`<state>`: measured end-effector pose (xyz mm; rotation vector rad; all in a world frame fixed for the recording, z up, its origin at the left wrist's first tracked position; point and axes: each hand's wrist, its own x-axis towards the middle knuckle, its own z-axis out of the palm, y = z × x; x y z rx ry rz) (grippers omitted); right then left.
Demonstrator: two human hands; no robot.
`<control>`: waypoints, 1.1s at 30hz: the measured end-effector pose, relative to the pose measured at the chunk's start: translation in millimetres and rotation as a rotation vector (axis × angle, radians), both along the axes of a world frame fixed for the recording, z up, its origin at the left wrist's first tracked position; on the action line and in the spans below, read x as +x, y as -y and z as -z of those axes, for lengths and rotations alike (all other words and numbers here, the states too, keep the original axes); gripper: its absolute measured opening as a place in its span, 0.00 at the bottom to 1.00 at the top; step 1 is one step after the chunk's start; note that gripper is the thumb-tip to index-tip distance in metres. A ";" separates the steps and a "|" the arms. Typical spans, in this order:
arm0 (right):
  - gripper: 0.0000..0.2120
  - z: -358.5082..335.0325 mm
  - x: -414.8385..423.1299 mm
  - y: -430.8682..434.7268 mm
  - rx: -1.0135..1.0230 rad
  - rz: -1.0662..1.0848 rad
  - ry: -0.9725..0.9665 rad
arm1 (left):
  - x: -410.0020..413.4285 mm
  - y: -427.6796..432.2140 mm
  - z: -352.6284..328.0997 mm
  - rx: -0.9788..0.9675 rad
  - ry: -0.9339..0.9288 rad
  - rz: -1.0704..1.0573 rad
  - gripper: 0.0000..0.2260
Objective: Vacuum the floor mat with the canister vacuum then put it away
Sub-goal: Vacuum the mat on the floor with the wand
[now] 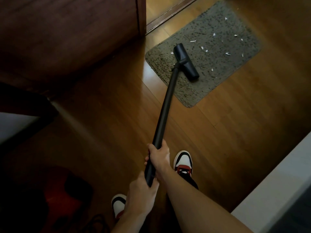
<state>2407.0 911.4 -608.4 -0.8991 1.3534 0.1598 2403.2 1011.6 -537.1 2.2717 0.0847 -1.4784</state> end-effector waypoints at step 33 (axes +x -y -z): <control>0.15 2.2 24.1 25.8 0.016 -0.092 0.059 | 7.1 30.1 -0.7 0.042 0.071 -0.024 0.12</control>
